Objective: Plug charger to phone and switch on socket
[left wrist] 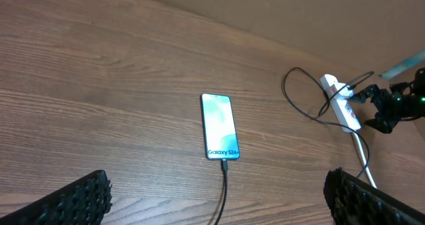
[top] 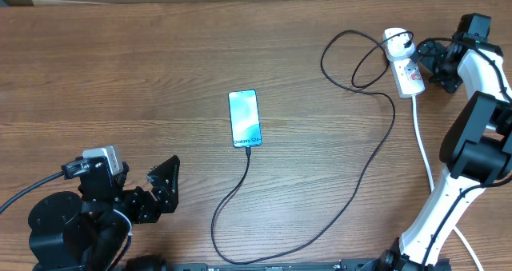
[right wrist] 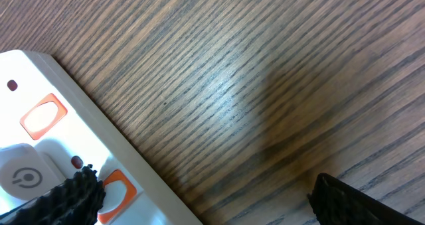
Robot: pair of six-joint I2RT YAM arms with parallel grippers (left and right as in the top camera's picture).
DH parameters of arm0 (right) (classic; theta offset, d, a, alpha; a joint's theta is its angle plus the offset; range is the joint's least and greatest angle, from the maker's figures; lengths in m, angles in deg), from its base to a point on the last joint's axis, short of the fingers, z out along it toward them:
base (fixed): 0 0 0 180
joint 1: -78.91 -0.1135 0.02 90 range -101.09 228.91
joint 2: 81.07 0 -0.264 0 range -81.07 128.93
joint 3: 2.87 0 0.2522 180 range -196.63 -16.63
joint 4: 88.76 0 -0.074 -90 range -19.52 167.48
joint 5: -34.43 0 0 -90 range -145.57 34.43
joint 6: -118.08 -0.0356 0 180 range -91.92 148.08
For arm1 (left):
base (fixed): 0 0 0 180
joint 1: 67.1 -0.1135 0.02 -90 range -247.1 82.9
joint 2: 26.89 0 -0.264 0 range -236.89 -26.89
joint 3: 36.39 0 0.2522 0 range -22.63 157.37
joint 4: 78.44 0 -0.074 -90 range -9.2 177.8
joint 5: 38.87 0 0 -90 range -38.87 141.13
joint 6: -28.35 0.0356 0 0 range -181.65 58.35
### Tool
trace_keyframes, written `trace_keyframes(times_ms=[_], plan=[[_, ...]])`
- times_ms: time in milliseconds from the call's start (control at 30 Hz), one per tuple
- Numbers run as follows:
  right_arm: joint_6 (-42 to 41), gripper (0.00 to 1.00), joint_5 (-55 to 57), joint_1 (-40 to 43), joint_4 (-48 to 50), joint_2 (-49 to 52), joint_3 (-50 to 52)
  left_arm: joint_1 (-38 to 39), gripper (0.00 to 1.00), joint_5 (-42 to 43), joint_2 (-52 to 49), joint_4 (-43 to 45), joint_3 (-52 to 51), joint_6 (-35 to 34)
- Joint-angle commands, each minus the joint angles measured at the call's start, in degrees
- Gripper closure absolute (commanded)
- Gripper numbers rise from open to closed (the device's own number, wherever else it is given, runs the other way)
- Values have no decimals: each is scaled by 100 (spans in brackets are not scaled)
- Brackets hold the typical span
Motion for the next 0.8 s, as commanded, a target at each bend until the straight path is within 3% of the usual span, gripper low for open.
trace_keyframes(times_ms=[0, 767], plan=[[140, 0, -109, -96, -52, 195, -103, 0, 0, -22, 11, 4, 0, -22], [140, 0, -109, -101, -267, 291, -98, 0, 0, -22, 9, 0, 0, -22]])
